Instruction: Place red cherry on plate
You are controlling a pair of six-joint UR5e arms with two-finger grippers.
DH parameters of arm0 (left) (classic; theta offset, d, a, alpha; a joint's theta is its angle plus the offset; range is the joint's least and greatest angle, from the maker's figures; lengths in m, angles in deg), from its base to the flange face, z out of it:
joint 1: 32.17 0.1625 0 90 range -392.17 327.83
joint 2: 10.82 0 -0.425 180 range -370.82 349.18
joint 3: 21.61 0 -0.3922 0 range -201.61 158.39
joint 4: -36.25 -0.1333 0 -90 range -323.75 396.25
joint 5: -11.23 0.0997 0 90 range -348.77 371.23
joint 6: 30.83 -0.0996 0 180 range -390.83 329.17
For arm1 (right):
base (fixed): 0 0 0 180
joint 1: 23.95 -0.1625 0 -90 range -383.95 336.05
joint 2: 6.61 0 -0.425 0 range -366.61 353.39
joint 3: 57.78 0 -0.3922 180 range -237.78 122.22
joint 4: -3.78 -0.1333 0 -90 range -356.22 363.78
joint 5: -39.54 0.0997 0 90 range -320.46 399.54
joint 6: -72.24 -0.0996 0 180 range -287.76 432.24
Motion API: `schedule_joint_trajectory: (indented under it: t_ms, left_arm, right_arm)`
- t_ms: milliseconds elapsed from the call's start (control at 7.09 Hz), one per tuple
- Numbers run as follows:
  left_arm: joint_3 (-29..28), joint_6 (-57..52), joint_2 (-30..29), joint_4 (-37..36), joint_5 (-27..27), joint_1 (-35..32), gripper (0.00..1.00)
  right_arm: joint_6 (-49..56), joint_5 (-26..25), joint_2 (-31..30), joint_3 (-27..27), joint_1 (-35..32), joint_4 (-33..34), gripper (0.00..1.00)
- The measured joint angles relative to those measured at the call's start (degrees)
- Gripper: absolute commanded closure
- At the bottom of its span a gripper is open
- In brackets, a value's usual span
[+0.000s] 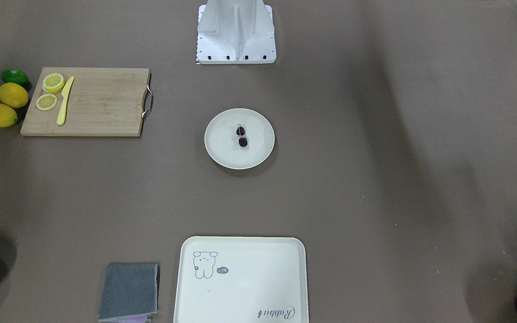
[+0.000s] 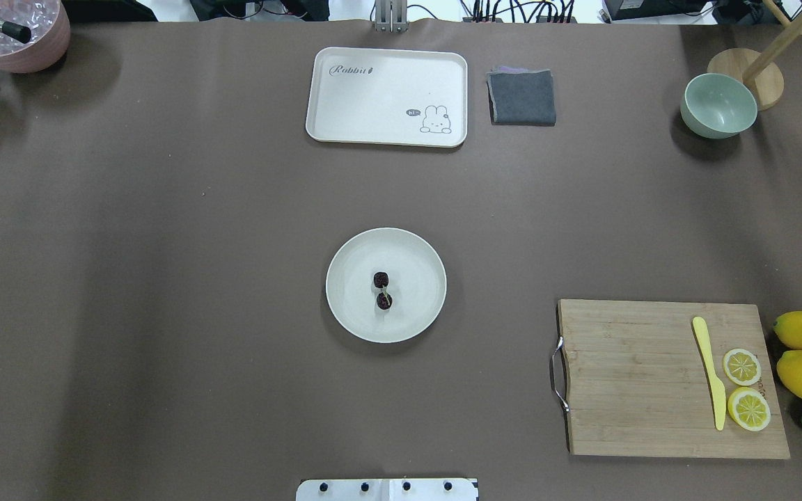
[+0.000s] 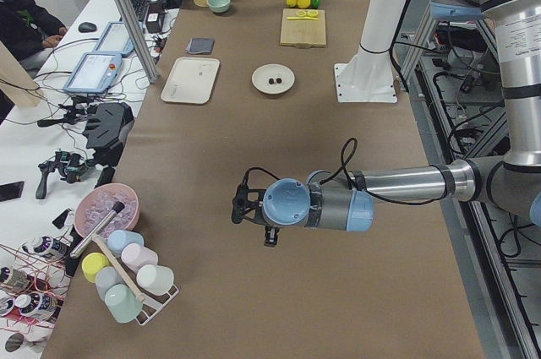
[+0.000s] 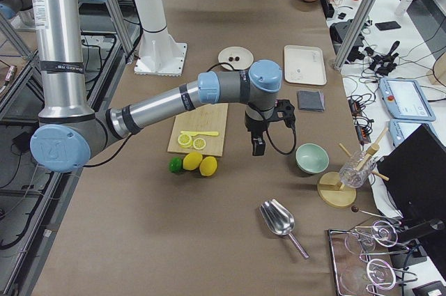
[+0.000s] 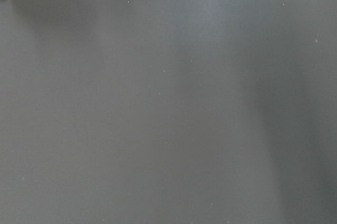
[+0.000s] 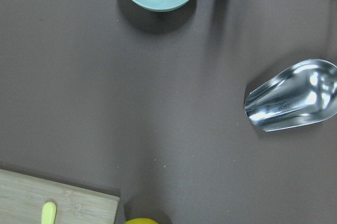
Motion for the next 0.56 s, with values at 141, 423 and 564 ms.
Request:
schedule_joint_trajectory:
  t_ms: [141, 423, 564]
  left_arm:
    - [0.1, -1.34, -0.03, 0.0, 2.3, 0.06, 0.01]
    - [0.27, -3.52, -0.07, -0.51, 4.62, -0.15, 0.01]
    - [0.2, -2.79, -0.24, -1.56, 5.37, -0.08, 0.01]
  right_arm:
    - [0.9, 0.12, -0.42, -0.1, 0.0, 0.06, 0.0]
    - [1.41, 0.18, -0.95, -0.19, 0.0, 0.11, 0.0]
    - [1.44, 0.19, -1.39, -0.22, 0.0, 0.15, 0.0]
